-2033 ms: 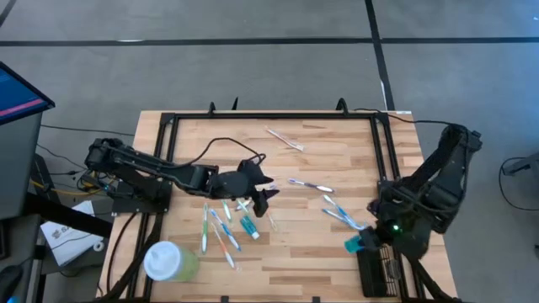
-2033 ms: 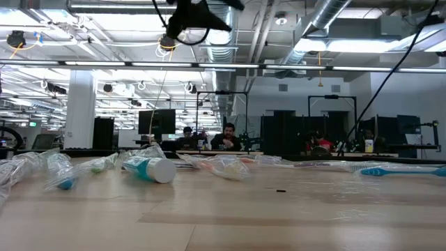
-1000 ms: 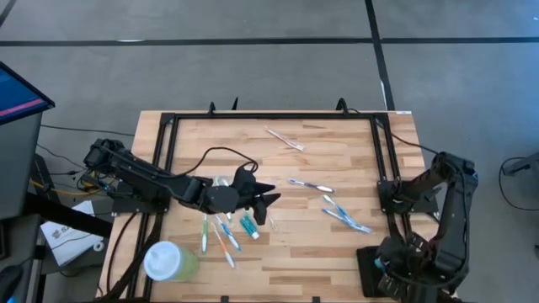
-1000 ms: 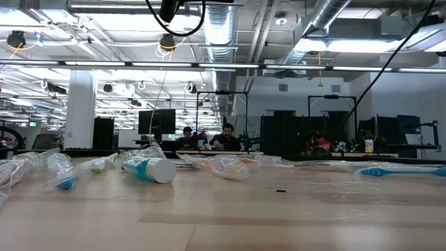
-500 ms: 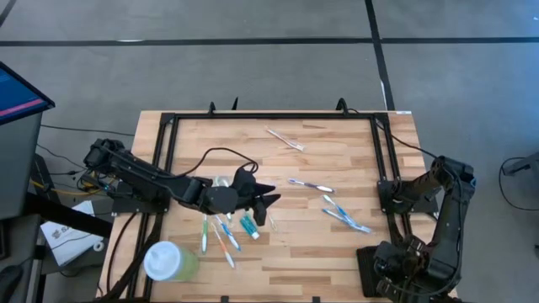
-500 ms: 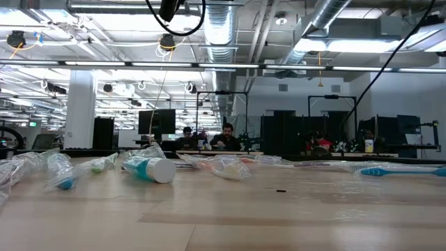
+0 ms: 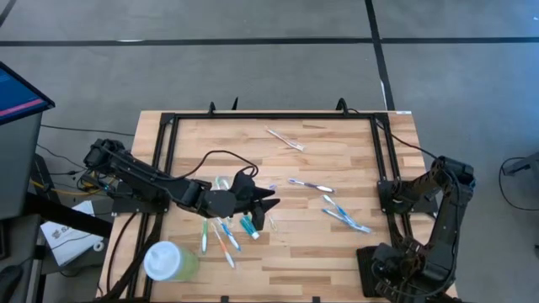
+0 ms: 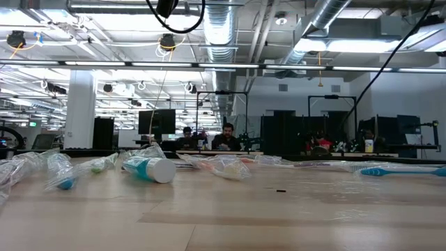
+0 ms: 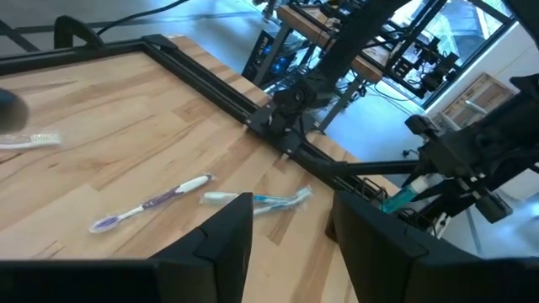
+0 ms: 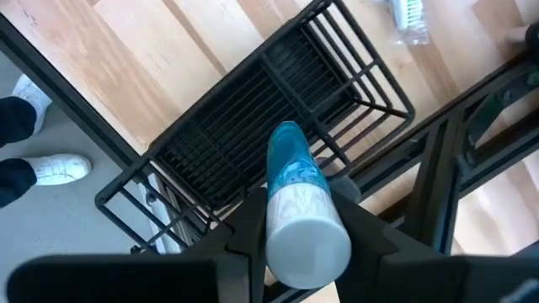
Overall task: Pick & Place toothbrushing station
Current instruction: Put the right blue mouthwash bottle into the black organizer
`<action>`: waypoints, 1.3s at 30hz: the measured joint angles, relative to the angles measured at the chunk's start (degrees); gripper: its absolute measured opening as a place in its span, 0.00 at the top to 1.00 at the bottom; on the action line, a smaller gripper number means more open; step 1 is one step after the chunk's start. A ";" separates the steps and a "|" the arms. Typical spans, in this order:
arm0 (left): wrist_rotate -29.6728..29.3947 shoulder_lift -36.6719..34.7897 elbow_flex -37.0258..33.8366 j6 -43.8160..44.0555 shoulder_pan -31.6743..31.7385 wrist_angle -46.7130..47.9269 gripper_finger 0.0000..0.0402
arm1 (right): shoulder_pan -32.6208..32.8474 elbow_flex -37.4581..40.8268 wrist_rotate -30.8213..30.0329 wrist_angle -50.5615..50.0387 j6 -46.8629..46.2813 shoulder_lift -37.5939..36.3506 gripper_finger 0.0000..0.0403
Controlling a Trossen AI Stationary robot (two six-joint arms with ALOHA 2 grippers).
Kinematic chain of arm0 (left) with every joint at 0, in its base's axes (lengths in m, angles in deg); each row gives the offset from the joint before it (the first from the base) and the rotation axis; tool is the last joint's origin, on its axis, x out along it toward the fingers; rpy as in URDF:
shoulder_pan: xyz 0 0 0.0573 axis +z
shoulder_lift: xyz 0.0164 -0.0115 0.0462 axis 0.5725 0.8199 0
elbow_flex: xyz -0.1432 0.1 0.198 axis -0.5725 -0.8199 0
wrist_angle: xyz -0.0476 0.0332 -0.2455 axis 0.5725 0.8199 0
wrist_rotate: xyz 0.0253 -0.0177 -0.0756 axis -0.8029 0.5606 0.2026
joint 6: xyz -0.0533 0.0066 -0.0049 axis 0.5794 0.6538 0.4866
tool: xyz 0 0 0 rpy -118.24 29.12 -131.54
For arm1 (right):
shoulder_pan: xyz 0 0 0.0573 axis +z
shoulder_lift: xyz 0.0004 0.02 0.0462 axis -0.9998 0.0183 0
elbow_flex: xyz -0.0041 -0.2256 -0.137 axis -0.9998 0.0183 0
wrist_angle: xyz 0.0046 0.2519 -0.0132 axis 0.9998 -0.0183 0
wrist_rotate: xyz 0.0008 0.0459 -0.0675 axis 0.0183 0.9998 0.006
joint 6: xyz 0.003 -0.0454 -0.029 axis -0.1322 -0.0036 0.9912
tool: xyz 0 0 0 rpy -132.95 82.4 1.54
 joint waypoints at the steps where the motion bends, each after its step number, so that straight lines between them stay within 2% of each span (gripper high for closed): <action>1: 0.00 0.00 0.00 0.00 0.00 -0.02 0.60 | 0.00 0.24 0.02 0.38 0.02 -0.01 0.78; 7: 0.01 0.00 0.00 -0.02 0.02 0.00 0.60 | 0.02 2.46 0.22 4.23 -0.11 -0.03 0.78; 16: 0.00 0.00 0.00 -0.41 0.02 0.00 0.60 | -0.44 2.83 0.22 4.50 -0.17 0.01 0.78; 26: 0.01 0.00 0.00 -0.46 0.02 0.02 0.60 | -0.61 2.85 2.12 6.88 2.30 4.94 0.78; 39: 0.01 0.00 0.00 -0.68 0.09 0.03 0.60 | -1.96 2.85 1.59 5.46 0.96 5.09 0.78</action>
